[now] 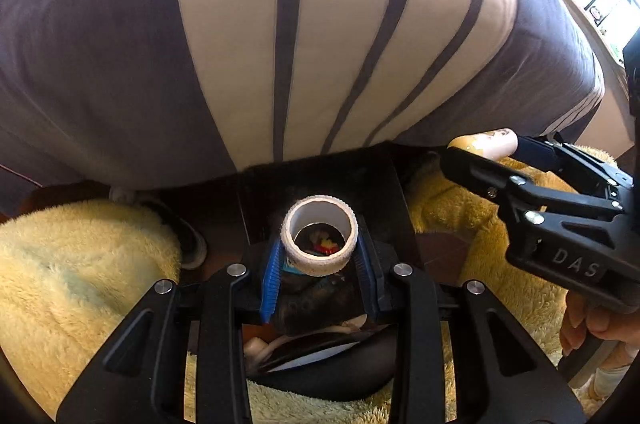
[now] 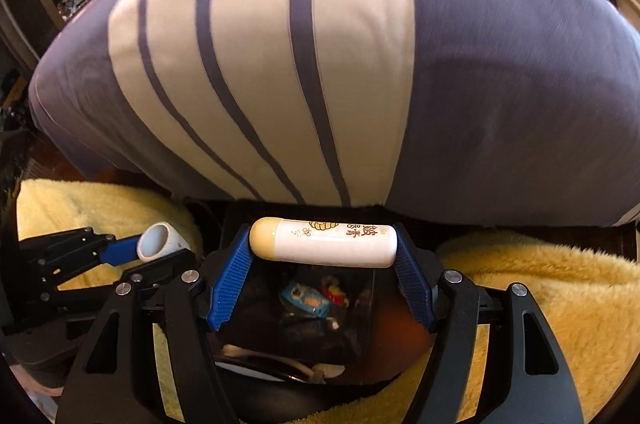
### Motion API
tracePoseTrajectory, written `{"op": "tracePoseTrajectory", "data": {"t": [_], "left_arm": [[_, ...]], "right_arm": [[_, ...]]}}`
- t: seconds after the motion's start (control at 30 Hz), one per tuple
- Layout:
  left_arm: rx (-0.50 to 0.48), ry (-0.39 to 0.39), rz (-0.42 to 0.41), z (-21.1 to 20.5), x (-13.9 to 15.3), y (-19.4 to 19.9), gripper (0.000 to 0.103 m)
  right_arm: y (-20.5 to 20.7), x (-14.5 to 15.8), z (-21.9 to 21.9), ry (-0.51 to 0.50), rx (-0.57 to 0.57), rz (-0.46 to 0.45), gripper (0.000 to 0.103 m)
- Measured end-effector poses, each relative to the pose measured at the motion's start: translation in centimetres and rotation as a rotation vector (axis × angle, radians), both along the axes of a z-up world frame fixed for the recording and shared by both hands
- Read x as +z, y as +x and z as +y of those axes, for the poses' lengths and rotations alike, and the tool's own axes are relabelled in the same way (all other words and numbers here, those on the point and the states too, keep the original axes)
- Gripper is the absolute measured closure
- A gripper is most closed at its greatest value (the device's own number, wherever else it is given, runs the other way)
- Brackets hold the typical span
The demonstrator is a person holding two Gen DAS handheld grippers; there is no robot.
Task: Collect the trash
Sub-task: 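Lower both tools to the bin and open them to release the items, then grasp the ribbon with the left tool while the right tool grasps the plastic bag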
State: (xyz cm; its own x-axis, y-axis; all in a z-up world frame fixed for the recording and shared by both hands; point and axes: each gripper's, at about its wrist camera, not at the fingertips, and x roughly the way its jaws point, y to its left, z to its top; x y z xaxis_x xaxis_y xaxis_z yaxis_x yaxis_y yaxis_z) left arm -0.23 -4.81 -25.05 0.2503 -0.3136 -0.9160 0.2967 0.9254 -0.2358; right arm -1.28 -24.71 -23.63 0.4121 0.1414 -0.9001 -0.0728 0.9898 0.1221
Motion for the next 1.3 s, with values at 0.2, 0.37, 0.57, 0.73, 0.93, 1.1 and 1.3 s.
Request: {"op": "tracePoseTrajectory", "data": {"t": [0.2,0.37,0.57,0.73,0.93,1.1,1.3], "left_arm": [[-0.036,0.007,0.076,-1.0,-1.9,-0.1,0.072],[-0.047,0.013,0.108,-1.5,-2.5,0.1,0.072],[-0.051,0.009,0.126,-1.6,-2.9,0.3,0.069],[-0.044,0.019,0.123,-1.6,-2.9,0.3,0.051],[-0.037,0.021,0.111,-1.6,-2.6,0.4,0.047],[-0.016,0.022,0.081,-1.1,-1.6,0.6,0.046],[0.001,0.048,-0.087,-0.2,3.3,0.8,0.037]], "right_arm": [[0.3,-0.9,-0.5,0.025,-0.01,0.038,0.034],[0.5,-1.6,-0.3,0.03,-0.004,0.07,0.034],[0.8,-2.2,-0.4,0.042,-0.007,0.088,0.033],[1.0,-2.5,-0.4,0.049,-0.017,0.087,0.031],[1.0,-1.8,-0.8,0.047,-0.035,0.066,0.023],[0.9,0.3,-1.7,0.02,-0.059,0.014,0.022],[1.0,5.4,-2.3,-0.019,-0.077,-0.138,0.022]]}}
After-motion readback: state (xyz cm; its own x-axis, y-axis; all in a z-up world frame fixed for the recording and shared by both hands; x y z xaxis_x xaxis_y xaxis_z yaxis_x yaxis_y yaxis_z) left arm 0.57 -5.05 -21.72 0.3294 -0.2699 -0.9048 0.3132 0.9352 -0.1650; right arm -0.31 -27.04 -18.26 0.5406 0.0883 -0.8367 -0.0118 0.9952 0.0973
